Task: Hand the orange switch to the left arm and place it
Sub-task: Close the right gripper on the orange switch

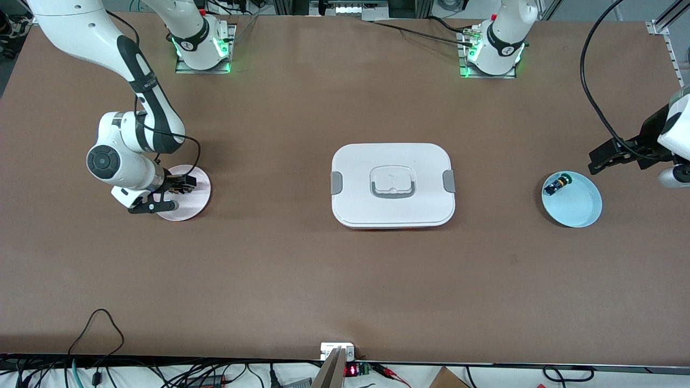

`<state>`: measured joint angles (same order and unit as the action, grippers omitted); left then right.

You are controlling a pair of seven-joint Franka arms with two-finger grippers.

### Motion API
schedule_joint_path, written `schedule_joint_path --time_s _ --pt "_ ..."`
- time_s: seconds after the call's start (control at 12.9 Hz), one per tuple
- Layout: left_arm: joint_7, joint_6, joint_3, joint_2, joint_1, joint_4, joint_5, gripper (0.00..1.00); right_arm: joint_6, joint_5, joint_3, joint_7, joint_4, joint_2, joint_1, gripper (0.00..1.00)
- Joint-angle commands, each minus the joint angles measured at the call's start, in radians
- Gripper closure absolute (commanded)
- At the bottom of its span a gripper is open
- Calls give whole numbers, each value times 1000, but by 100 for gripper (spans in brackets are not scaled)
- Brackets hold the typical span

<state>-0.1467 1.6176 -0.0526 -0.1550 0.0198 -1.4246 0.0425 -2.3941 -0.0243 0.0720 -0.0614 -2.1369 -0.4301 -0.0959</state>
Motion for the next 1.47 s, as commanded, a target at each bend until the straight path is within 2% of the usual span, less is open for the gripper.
schedule_joint_path --time_s 0.0,0.93,1.01,1.24,1.4 --pt "18 -2 -3 -15 0 27 22 0 -22 20 -4 -31 -17 -2 4 0" --pt "16 -2 -4 -15 2 27 22 0 -40 50 -15 -78 -24 -21 12 2" --pt "16 -2 -4 -15 0 27 22 0 -40 50 -15 -78 -24 -21 12 7" --pt "16 -2 -4 -15 2 27 22 0 -33 50 -17 -78 -21 -19 10 44" --pt "18 -2 -4 -15 2 27 22 0 -30 49 -18 -80 -18 -16 10 59"
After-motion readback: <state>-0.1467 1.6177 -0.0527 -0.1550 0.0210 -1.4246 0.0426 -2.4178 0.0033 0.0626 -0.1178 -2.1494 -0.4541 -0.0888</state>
